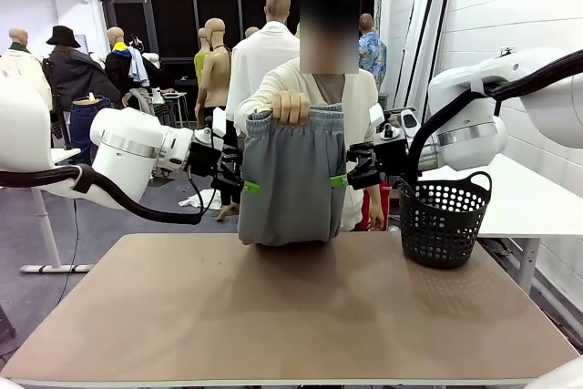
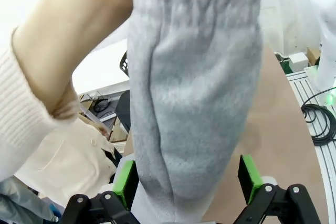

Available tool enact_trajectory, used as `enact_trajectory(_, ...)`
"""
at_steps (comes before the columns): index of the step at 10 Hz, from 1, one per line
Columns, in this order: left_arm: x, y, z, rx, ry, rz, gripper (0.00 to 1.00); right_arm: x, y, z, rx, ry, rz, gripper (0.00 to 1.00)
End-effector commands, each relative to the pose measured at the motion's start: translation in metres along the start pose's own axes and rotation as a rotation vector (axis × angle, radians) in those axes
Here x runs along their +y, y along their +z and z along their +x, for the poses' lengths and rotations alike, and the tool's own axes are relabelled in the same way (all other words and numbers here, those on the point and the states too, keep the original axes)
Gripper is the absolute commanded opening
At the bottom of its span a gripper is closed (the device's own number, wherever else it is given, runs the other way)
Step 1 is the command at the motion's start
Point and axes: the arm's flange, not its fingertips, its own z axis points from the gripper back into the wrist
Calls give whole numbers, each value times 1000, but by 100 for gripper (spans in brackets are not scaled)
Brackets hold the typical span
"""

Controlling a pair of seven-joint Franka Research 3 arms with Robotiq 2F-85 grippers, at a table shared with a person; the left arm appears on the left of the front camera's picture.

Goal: Fold the training pants.
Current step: Grab both ends of the Training pants handed by a person.

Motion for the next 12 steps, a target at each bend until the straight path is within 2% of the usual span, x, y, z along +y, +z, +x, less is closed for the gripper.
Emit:
enact_trajectory(1, 0, 6, 1, -76, -15, -16, 100, -6, -3, 0, -71, 1, 1, 100)
enact_trajectory(8, 1, 9, 23, -169, 7, 46, 100, -6, -9, 13, -167, 3, -32, 100)
enact_trajectory(12, -1, 8, 31, -219, 19, 47, 100, -7, -8, 27, -215, -7, 1, 100)
